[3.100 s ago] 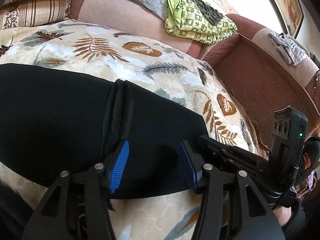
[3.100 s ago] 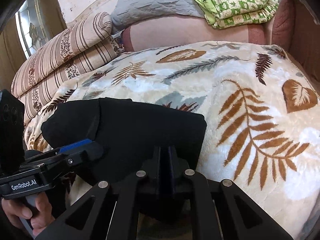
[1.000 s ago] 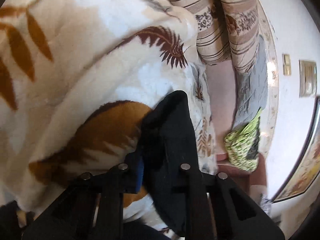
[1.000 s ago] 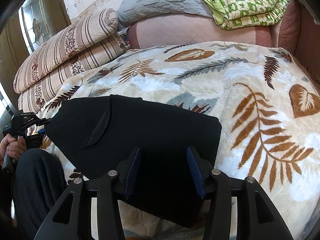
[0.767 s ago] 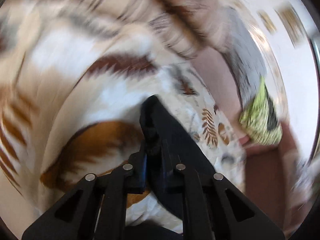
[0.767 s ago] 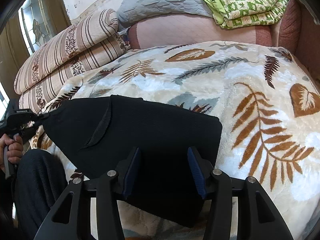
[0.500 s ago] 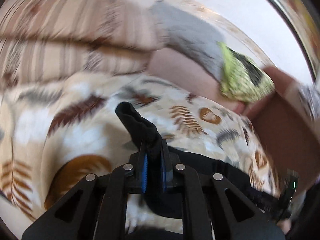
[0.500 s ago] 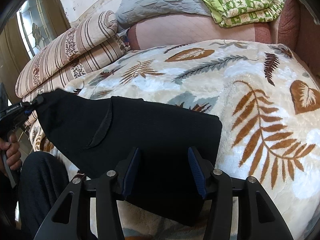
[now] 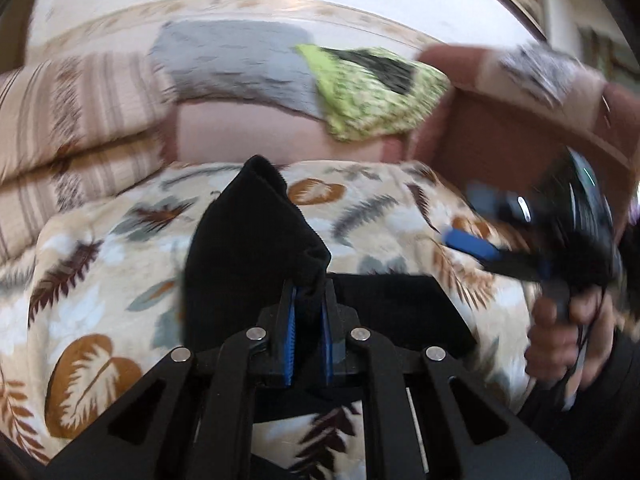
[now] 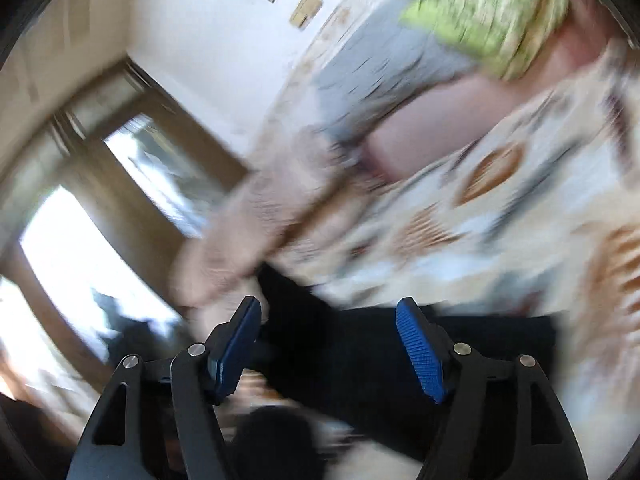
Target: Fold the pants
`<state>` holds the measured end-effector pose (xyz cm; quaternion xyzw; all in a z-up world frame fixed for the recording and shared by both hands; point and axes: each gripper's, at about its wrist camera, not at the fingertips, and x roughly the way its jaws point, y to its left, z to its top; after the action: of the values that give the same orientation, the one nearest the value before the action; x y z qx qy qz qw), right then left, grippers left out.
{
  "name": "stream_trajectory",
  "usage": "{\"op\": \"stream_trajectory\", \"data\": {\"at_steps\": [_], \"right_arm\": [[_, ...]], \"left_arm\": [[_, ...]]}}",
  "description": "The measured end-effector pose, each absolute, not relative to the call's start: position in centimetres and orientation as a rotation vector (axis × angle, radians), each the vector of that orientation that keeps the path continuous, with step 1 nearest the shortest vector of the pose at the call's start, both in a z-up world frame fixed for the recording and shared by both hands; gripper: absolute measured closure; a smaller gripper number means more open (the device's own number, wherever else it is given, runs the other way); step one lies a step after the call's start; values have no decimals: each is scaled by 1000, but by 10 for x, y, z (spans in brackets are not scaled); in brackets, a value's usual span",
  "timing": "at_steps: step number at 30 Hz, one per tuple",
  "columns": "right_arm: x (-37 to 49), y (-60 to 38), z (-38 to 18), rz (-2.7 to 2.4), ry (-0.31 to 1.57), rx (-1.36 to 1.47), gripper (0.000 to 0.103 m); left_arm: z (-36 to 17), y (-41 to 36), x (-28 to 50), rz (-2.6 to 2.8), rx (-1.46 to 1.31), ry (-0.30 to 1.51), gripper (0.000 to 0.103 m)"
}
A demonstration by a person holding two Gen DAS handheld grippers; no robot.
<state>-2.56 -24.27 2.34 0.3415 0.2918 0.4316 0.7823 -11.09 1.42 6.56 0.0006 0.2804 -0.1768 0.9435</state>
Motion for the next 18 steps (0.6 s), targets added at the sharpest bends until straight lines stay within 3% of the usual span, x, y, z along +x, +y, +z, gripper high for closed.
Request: {"op": "stream_trajectory", "data": {"at_steps": [9,10,12,18], "right_arm": [[-25,-225,11,959,717,668,28],[-26,-227,13,946,710,646,33],[-25,-233,13,922,721,628,94],[-18,-268,0,781,751,690,94]], "left_arm": [[60,-58,-149,-538,172,545,95],[58,-63,-149,-545,176,550,95],[55,-71,-149,-548,175,555,95],[56,-85,-142,-570,99,535,95]]}}
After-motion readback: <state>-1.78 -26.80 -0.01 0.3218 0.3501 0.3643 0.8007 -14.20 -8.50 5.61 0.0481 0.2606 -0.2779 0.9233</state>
